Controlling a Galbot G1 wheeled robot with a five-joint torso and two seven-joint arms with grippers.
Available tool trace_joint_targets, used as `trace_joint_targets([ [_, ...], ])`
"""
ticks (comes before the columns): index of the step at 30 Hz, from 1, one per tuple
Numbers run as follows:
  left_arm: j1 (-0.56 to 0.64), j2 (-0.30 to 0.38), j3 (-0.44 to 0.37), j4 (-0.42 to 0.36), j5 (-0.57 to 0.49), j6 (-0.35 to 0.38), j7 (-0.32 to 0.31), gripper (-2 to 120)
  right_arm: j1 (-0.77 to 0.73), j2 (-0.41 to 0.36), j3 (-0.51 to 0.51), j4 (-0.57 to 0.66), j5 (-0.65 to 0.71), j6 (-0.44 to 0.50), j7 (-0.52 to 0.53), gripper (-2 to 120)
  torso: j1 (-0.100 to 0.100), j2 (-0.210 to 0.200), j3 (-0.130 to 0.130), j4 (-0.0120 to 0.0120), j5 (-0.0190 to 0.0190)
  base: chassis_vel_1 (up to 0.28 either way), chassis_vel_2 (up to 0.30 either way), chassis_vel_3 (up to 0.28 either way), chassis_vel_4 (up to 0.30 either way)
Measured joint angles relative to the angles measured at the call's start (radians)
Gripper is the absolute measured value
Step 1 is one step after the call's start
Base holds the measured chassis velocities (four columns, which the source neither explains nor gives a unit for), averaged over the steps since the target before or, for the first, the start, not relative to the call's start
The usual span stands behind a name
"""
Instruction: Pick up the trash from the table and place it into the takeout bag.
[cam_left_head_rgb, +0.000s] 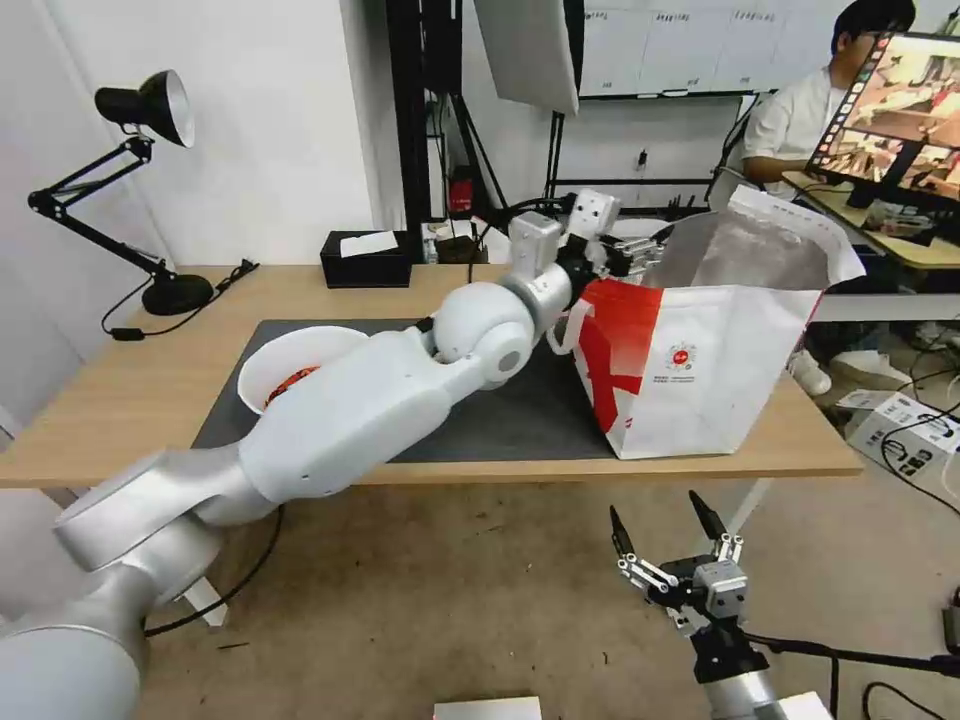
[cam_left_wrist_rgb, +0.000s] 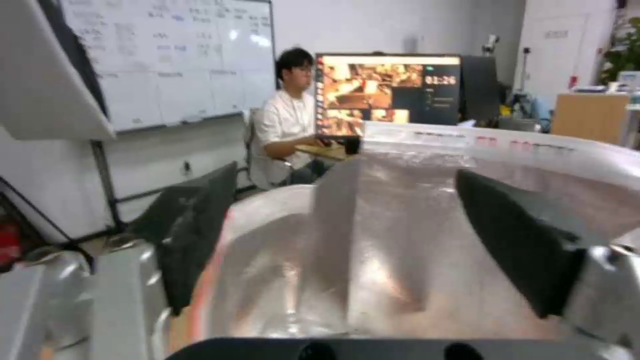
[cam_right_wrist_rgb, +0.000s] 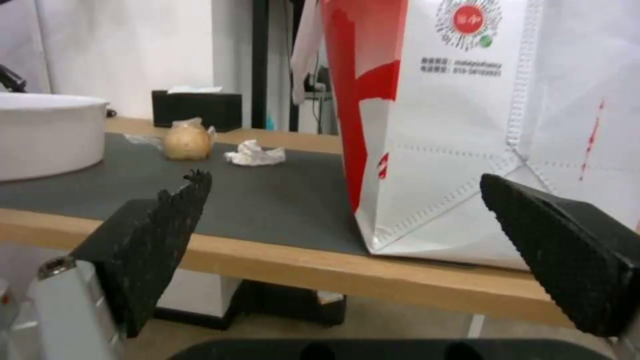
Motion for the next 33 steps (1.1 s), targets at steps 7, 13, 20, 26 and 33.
trace_joint_targets([
  [7, 0.120, 0.114, -0.070, -0.067, 0.168, -0.032, 0.027, 100, 0.003, -0.009, 0.009, 0.012, 0.000, 0.008, 0.001, 100, 0.000, 0.000, 0.000, -0.0001, -0.0001, 0.000, 0.000, 0.000, 0.000],
  [13, 0.310, 0.273, -0.199, -0.162, 0.326, -0.057, 0.061, 100, 0.026, -0.017, -0.014, 0.011, 0.001, 0.014, 0.016, 100, 0.000, 0.000, 0.000, 0.0002, -0.0002, 0.000, 0.000, 0.000, 0.000],
  [20, 0.578, 0.347, -0.398, -0.239, 0.388, -0.067, 0.068, 100, 0.043, -0.025, -0.040, 0.000, 0.018, 0.013, 0.025, 100, 0.000, 0.000, 0.000, -0.0001, -0.0001, 0.000, 0.000, 0.000, 0.000],
  [26, 0.819, 0.385, -0.592, -0.298, 0.437, -0.105, 0.086, 100, 0.050, -0.032, -0.055, 0.000, 0.020, 0.012, 0.026, 100, 0.000, 0.000, 0.000, 0.0003, 0.0000, 0.000, 0.000, 0.000, 0.000],
  [33, 1.073, 0.325, -0.791, -0.353, 0.545, -0.162, 0.062, 100, 0.050, -0.033, -0.067, 0.003, 0.017, 0.011, 0.026, 100, 0.000, 0.000, 0.000, -0.0002, 0.0002, 0.000, 0.000, 0.000, 0.000],
])
